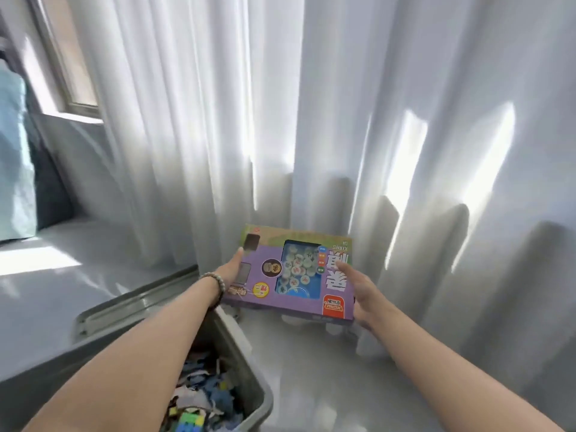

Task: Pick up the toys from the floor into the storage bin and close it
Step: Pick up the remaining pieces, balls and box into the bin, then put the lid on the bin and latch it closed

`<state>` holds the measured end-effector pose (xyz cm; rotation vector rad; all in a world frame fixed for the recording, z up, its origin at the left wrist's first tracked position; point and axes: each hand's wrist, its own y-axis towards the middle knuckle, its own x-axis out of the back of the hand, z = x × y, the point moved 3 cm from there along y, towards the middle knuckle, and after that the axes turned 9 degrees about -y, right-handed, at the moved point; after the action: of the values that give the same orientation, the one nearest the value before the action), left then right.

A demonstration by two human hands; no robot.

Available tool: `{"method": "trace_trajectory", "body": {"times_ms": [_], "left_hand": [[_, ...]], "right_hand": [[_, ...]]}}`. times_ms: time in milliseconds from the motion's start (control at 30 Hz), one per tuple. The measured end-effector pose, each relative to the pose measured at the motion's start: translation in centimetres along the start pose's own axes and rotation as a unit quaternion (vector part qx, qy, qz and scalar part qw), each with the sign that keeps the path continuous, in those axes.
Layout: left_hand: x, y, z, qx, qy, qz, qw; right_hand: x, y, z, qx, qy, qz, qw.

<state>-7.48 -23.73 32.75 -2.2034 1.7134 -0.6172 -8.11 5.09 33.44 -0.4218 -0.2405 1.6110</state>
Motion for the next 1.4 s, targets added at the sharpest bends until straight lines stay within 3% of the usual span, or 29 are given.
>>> {"method": "trace_trajectory", "body": {"times_ms": [133, 267, 367, 500, 600, 700, 767, 833, 967, 1167, 1267, 1400], "left_hand": [[11.5, -1.6, 4.5, 0.003, -0.042, -0.072, 0.996], [23.8, 9.2, 18.0, 0.047, -0.061, -0.123, 0.989], [27.2, 7.6, 24.5, 0.073, -0.068, -0.160, 0.982], [25.8, 0.4, 26.2, 0.148, -0.072, -0.200, 0.966], [24.4, -2.5, 26.1, 0.153, -0.091, -0.212, 0.961], [21.7, -5.4, 23.0, 0.129, -0.071, -0.220, 0.964], [20.5, -6.0, 21.5, 0.113, -0.045, -0.223, 0.967], [19.6, -5.4, 20.6, 0.106, -0.017, -0.213, 0.971], [17.7, -3.5, 19.7, 0.089, 0.048, -0.200, 0.974], [15.3, -1.6, 18.8, 0.063, 0.138, -0.178, 0.972], [14.6, -0.9, 18.1, 0.050, 0.179, -0.172, 0.967], [14.0, 0.0, 16.9, 0.032, 0.245, -0.165, 0.955]], "right_hand": [[-11.1, 1.1, -1.8, -0.025, -0.037, 0.101, 0.994], [-18.7, 2.4, -6.8, -0.058, -0.078, 0.168, 0.981], [-22.0, 3.1, -10.8, -0.080, -0.109, 0.202, 0.970], [-24.8, 3.3, -15.2, -0.090, -0.184, 0.261, 0.943], [-25.6, 3.2, -16.2, -0.051, -0.261, 0.282, 0.922], [-24.3, 3.9, -15.6, 0.052, -0.341, 0.225, 0.911], [-22.5, 4.6, -15.3, 0.066, -0.363, 0.209, 0.906], [-20.5, 5.7, -15.7, 0.024, -0.410, 0.209, 0.887], [-17.6, 6.4, -18.8, -0.164, -0.439, 0.220, 0.856], [-16.3, 13.7, -25.3, -0.195, -0.389, 0.246, 0.866], [-18.9, 7.7, -21.6, -0.216, -0.363, 0.245, 0.873], [-22.0, 4.7, -20.1, -0.225, -0.318, 0.303, 0.870]]}}
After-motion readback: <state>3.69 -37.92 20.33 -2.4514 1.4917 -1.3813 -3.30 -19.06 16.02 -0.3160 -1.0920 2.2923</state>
